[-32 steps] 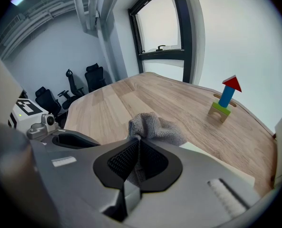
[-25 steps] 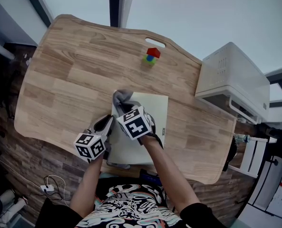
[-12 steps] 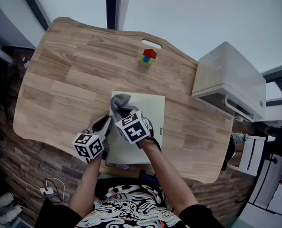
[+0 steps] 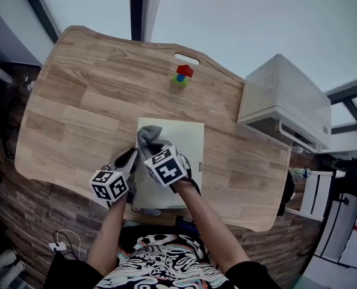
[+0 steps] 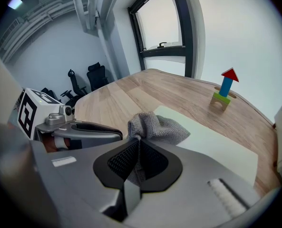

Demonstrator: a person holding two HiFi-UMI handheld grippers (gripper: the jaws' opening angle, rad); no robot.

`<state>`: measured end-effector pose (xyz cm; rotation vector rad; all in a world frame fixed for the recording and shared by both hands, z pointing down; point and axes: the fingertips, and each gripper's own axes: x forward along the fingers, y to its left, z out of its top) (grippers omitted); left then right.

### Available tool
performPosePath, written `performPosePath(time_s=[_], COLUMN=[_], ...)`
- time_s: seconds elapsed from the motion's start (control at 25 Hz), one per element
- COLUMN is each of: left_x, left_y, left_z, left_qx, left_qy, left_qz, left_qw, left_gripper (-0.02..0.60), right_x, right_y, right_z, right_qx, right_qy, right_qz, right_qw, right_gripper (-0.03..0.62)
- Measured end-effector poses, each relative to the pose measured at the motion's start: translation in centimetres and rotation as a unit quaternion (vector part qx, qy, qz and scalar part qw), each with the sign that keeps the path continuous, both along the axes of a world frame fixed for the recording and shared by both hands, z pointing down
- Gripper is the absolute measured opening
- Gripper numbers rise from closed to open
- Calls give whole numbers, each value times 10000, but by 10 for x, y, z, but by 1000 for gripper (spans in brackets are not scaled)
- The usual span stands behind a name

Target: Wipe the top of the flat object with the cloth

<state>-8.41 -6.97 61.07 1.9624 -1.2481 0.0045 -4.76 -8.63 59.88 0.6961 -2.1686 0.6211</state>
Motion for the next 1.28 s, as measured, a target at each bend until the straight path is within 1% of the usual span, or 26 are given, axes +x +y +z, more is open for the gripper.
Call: performPosePath(time_s=[0.76,1.28], left_x=[-1,0], left_y=[-1,-2], left_z=[1,2], left_qx=[0,14], left_qy=[284,300], left_qz=[-17,-21], left_qw=[9996,9995], left_gripper=[117,117], right_x=[9,17], right_y=[22,42], right_z=[-4,-3], right_qx=[-87,-170], right_qy=[182,157], right_qz=[-42,-62], right_qw=[9998,9997], right_gripper=[11,9])
